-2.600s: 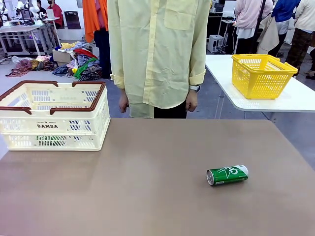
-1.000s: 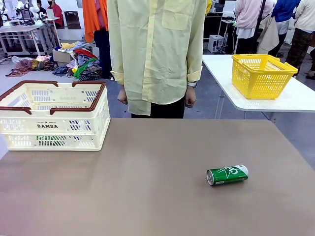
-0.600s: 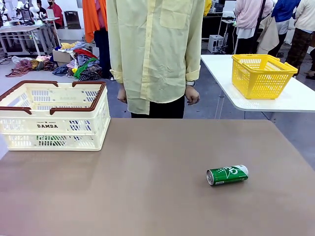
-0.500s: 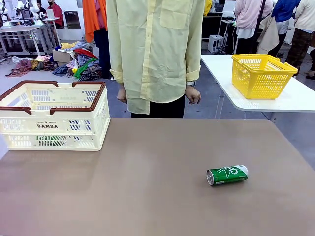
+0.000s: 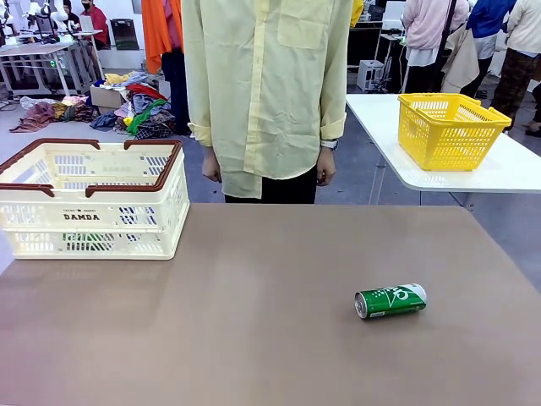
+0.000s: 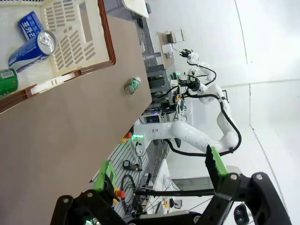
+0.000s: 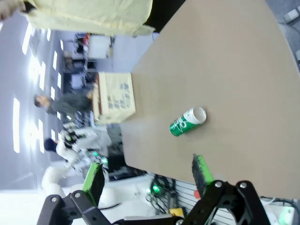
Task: Place the drinks into the Shopping basket.
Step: Pick up one drink and place it into the Shopping basket.
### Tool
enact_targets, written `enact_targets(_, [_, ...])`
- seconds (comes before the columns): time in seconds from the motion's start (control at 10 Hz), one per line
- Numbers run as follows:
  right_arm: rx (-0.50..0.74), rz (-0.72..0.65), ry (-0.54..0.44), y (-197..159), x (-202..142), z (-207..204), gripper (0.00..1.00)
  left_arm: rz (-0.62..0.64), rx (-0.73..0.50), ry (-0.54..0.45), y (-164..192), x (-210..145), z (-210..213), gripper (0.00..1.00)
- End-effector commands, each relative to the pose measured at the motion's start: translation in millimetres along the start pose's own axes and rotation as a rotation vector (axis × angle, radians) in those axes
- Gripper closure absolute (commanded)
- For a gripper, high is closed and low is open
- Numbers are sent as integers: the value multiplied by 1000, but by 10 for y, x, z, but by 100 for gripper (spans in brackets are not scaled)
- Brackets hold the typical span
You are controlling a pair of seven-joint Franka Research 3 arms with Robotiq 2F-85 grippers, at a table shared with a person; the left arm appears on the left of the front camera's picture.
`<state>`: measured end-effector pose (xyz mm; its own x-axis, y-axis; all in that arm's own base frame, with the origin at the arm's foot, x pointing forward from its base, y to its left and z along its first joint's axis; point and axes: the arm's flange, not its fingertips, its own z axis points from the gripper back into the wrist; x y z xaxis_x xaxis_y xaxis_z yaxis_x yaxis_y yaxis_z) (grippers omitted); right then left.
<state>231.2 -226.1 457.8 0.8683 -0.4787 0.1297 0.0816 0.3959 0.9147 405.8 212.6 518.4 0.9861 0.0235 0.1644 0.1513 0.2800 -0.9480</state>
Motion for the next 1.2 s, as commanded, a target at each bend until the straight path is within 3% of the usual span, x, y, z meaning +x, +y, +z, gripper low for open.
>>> enact_targets(0.0, [-170,127,144,444,-65,-584,0,-1,0,5,-5,-46,-31,0])
enact_targets(0.5, [-629,519,372,1299,-622,-2230,0,-1,0,5,-5,-46,-31,0])
enact_targets(0.8, [-832,674,436,1212,-1013,-2968,0,-1,0,5,-5,-46,-31,0])
enact_targets(0.9, [-924,698,426,1056,-1115,-3120,0,-1,0,5,-5,-46,-31,0])
enact_targets(1.1, [-992,669,413,778,-1219,-3223,0,-1,0,5,-5,-46,-31,0])
